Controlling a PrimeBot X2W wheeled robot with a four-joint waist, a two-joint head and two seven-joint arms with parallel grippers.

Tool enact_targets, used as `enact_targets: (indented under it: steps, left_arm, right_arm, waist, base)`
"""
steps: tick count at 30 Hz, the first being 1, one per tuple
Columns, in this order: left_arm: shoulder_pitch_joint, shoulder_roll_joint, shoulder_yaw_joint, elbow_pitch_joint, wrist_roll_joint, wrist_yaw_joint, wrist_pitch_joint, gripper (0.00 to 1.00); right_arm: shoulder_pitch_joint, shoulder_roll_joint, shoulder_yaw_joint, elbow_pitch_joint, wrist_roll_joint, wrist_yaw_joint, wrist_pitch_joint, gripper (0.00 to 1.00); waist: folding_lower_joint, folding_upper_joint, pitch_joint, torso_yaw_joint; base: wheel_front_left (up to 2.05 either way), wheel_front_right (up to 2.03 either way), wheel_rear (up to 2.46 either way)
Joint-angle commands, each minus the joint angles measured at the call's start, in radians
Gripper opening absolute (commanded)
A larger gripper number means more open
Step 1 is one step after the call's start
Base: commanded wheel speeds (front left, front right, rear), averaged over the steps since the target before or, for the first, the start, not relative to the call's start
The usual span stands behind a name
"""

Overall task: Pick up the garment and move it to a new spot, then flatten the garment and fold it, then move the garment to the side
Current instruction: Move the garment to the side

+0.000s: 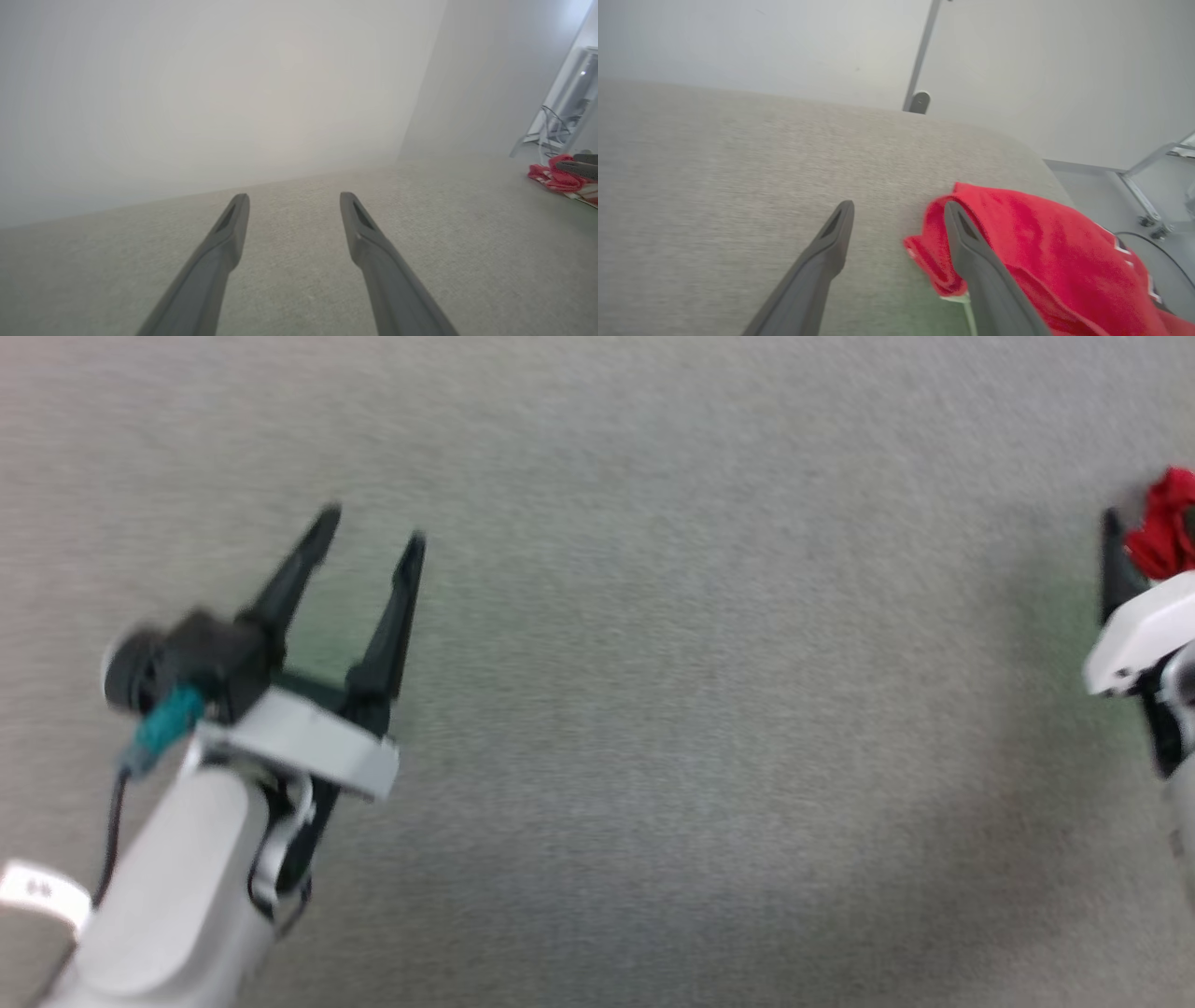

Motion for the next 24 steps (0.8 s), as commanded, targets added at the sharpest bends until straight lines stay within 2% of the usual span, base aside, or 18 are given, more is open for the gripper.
enact_targets:
  steps: [1, 7, 12, 18, 24]
  left_arm:
    - [0.038, -0.011, 0.017, -0.001, 0.000, 0.002, -0.003, 1.00]
    - [0.182, -0.086, 0.139, 0.027, 0.026, -0.024, -0.003, 1.00]
    - [0.258, -0.137, 0.214, 0.049, 0.062, -0.047, -0.003, 1.00]
    - [0.340, -0.174, 0.281, 0.051, 0.106, -0.076, -0.003, 1.00]
    - [0.435, -0.210, 0.341, 0.020, 0.137, -0.091, -0.003, 1.00]
  right_arm:
    - [0.029, 0.012, 0.030, -0.021, 0.032, -0.001, -0.004, 1.00]
    - [0.174, 0.011, 0.247, -0.199, 0.239, -0.001, -0.004, 1.00]
    - [0.303, -0.033, 0.367, -0.370, 0.412, -0.001, 0.002, 1.00]
    - [0.461, -0.086, 0.391, -0.539, 0.517, -0.001, 0.002, 1.00]
    - [0.618, -0.113, 0.330, -0.681, 0.509, -0.001, 0.012, 1.00]
  waist:
    - [0.0000, 0.0000, -0.095, 0.096]
    - [0.0000, 0.0000, -0.172, 0.173]
    - [0.0000, 0.0000, -0.227, 0.221]
    - [0.0000, 0.0000, -0.286, 0.246]
    - [0.0000, 0.0000, -0.324, 0.229]
  base:
    - [0.00, 0.00, 0.00]
    - [0.00, 0.00, 0.00]
    - [0.00, 0.00, 0.00]
    - [0.00, 0.00, 0.00]
    - [0.00, 0.00, 0.00]
